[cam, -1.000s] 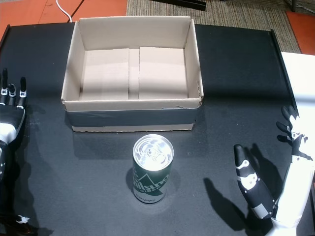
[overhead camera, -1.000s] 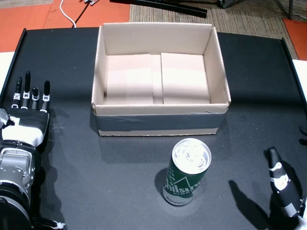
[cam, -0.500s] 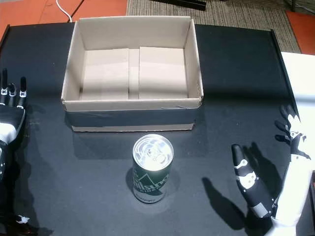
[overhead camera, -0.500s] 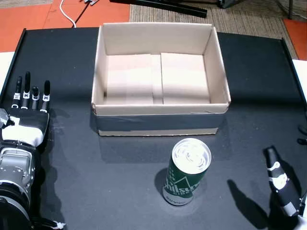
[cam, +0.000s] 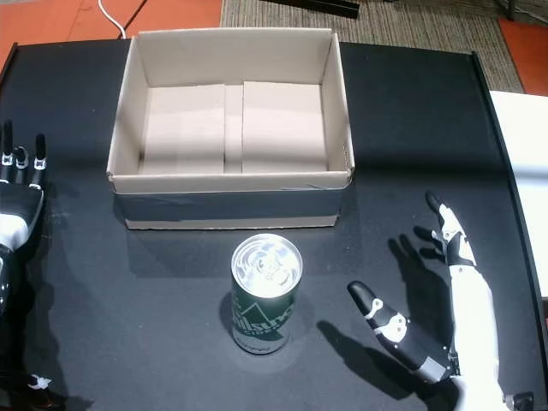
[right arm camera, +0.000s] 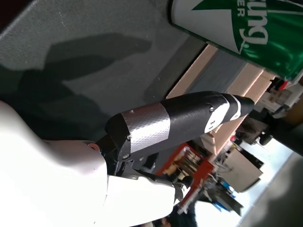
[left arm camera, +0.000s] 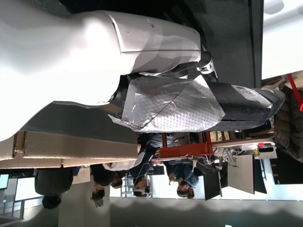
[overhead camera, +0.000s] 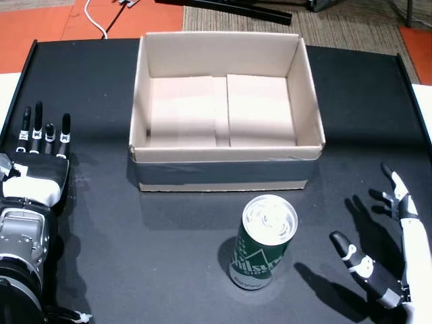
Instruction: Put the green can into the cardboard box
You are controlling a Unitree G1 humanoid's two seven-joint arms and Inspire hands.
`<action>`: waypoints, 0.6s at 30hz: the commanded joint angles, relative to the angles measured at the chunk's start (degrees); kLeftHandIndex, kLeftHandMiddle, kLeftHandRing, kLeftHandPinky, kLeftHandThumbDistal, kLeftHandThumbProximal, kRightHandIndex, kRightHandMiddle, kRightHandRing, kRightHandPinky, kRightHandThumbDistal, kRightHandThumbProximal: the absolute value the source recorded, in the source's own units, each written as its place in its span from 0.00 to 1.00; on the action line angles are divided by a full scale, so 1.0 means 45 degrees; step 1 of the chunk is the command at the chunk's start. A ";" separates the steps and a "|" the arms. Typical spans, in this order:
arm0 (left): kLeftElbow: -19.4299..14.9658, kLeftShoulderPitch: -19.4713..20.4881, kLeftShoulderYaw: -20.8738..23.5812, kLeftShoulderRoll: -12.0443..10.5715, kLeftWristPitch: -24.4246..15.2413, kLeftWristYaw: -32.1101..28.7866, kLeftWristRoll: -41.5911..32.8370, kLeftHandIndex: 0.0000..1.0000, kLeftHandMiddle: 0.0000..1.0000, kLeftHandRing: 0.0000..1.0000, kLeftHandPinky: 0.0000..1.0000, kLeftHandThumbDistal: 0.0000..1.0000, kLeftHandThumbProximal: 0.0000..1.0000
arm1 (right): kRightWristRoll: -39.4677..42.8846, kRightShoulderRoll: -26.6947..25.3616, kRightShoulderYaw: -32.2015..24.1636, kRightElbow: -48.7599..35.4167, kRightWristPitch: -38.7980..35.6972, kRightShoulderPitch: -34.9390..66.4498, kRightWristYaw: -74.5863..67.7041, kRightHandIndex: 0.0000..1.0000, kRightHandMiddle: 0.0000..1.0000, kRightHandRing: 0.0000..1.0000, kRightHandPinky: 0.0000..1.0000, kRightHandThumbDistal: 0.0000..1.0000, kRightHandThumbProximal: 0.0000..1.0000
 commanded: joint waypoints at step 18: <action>0.0038 0.0101 -0.0056 -0.0097 -0.0066 0.0361 0.0153 0.40 0.21 0.45 0.85 0.72 1.00 | 0.4532 -0.0195 -0.1730 -0.0617 -0.0677 0.0375 1.1237 0.77 0.87 0.94 1.00 1.00 0.70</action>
